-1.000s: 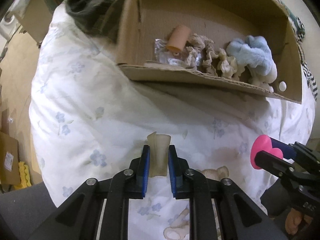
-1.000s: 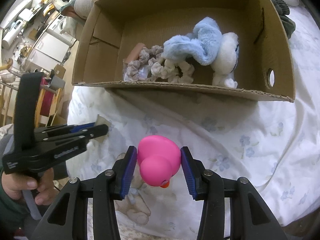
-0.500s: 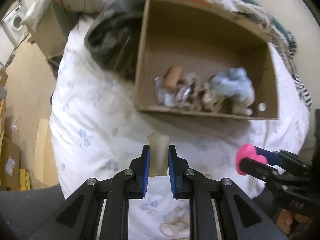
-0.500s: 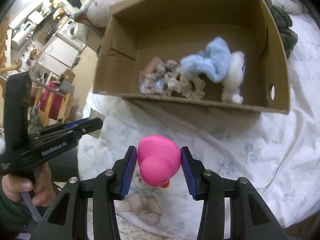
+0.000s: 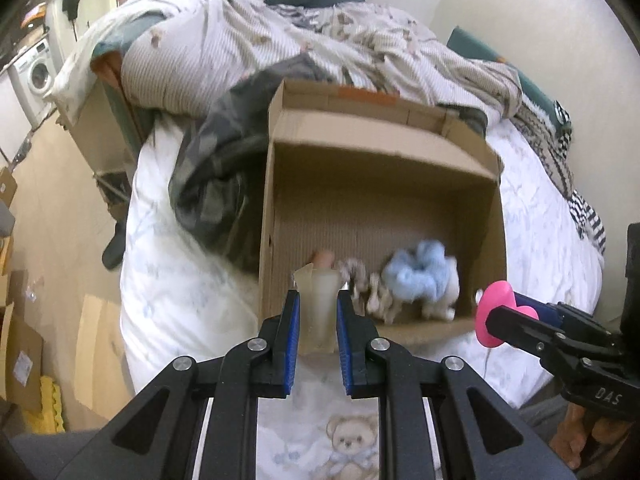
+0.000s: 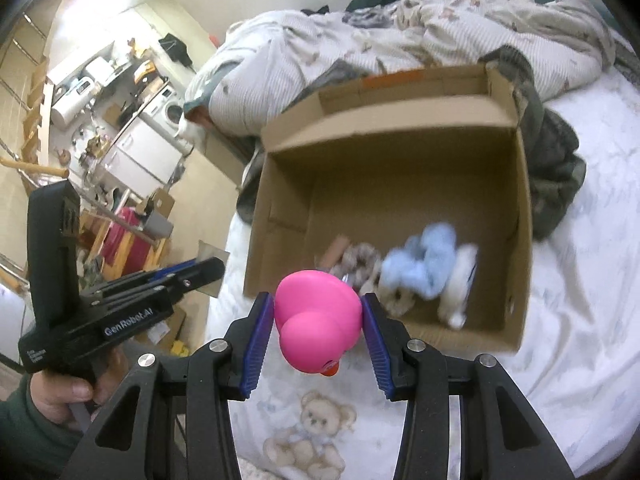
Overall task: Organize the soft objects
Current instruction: 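Carry the cup with the left tool while the right tool carries the pink duck into the box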
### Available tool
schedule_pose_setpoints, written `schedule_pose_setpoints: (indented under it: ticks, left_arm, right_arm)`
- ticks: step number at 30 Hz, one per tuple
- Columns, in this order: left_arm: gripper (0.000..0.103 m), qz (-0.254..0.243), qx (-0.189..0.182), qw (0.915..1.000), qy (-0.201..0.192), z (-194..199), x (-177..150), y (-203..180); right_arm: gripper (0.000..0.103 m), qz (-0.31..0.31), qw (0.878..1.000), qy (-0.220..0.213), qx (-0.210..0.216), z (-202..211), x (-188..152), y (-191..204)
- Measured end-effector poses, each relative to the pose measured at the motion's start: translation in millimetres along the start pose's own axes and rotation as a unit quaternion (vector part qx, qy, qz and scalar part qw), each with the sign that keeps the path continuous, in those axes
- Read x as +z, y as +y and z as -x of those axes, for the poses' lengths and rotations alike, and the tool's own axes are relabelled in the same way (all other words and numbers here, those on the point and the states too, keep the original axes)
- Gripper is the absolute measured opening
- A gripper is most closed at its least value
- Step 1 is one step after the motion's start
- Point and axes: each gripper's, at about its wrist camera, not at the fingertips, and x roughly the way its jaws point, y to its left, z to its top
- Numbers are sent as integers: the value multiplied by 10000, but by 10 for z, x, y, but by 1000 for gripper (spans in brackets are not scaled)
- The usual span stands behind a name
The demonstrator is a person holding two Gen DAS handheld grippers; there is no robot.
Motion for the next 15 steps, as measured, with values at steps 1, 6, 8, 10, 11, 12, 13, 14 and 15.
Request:
schedule_pose_setpoints:
  ticks: [1,6,8,10,11,12,13,14,15]
  left_arm:
    - [16,-8,2,10000,-44,-10,66,-9]
    - [16,98,-135,9998,-140,-180,210,11]
    - [16,156,-206,9995,-206,-274,210,38]
    - [16,100,-198,9995,-221,-409,169,32]
    - [16,39,-151,9996,-218,-471,139,16]
    - [16,-4,-114,9997,-196,-519,120,-1]
    - [16,-39,-93,9998,-151,-587,91,-21]
    - [16,-49,-103,9999,-118,-629,77,-33]
    - [16,-66,-120,9999,-97,-670,67,-48]
  right_arm:
    - [47,-8,10000,-39,-25,-4,46,-23]
    - [47,-134,9995,-168,-225,-60,170,-212]
    - [47,-277,9992,-184,-238,-129,164,-326]
    - [47,-446,9985,-147,-264,-201,134,-438]
    - [47,-515,9982,-100,-307,-243,108,-486]
    - [47,-575,9977,-39,-350,-291,90,-523]
    - [47,-595,9975,9,-380,-325,89,-543]
    - [47,-577,9974,70,-422,-359,70,-549]
    - [47,-546,9973,140,-466,-401,60,-554]
